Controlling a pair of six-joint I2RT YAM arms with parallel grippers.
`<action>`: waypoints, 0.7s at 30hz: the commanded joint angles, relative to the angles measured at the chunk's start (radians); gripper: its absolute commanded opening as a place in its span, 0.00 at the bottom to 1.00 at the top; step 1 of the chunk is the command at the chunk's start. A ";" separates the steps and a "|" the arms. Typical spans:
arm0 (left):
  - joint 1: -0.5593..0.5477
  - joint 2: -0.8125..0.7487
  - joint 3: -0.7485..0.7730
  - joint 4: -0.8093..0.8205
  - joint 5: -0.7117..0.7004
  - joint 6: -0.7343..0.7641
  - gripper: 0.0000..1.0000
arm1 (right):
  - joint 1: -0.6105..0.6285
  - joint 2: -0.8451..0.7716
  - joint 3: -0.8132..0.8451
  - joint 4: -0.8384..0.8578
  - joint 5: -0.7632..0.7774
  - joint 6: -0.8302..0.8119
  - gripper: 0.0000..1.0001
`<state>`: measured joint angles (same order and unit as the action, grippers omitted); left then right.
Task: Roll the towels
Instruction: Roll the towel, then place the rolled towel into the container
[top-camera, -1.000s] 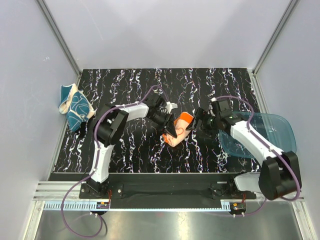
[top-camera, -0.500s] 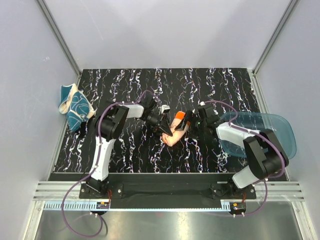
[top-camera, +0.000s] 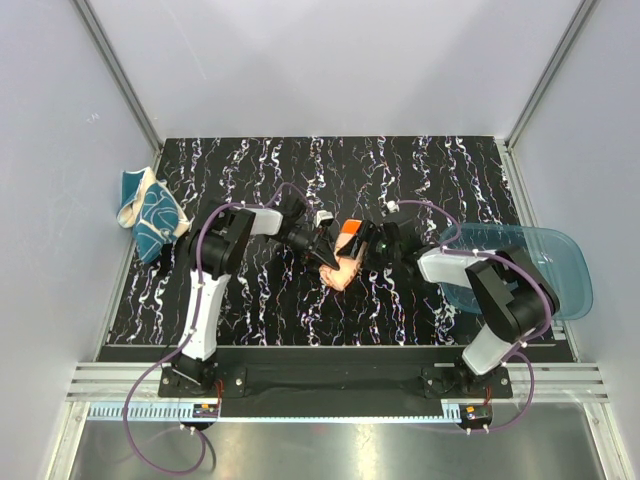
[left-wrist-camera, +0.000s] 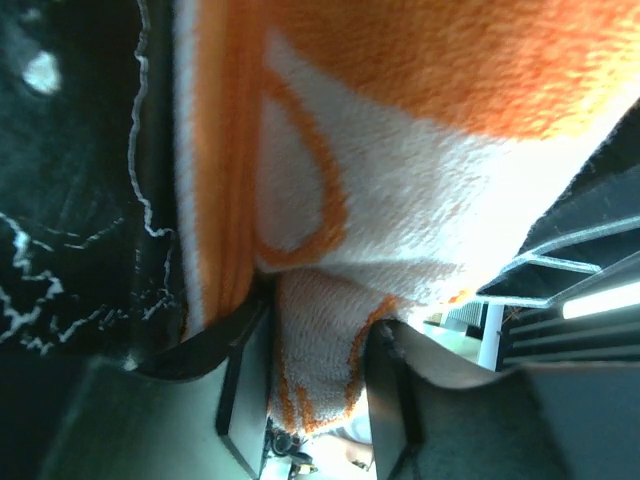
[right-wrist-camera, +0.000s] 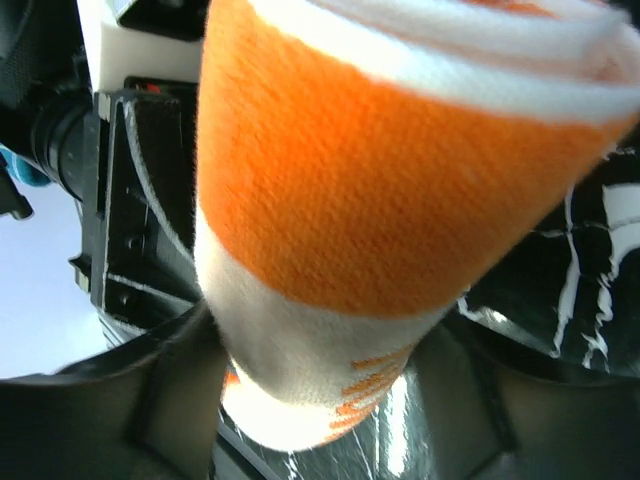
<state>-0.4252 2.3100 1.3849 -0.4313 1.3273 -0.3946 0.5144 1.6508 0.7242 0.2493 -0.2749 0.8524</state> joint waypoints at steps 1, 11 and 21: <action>-0.003 0.101 -0.072 -0.061 -0.277 -0.020 0.45 | 0.038 0.047 -0.009 0.097 0.057 0.010 0.70; -0.003 -0.165 -0.199 0.025 -0.367 -0.064 0.59 | 0.041 -0.046 0.113 -0.060 0.077 -0.070 0.29; -0.004 -0.642 -0.323 -0.055 -0.671 0.005 0.72 | -0.060 -0.304 0.394 -0.605 0.052 -0.307 0.29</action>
<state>-0.4278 1.7729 1.1290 -0.4274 0.8814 -0.4442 0.5285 1.4956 0.9833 -0.1928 -0.2546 0.6621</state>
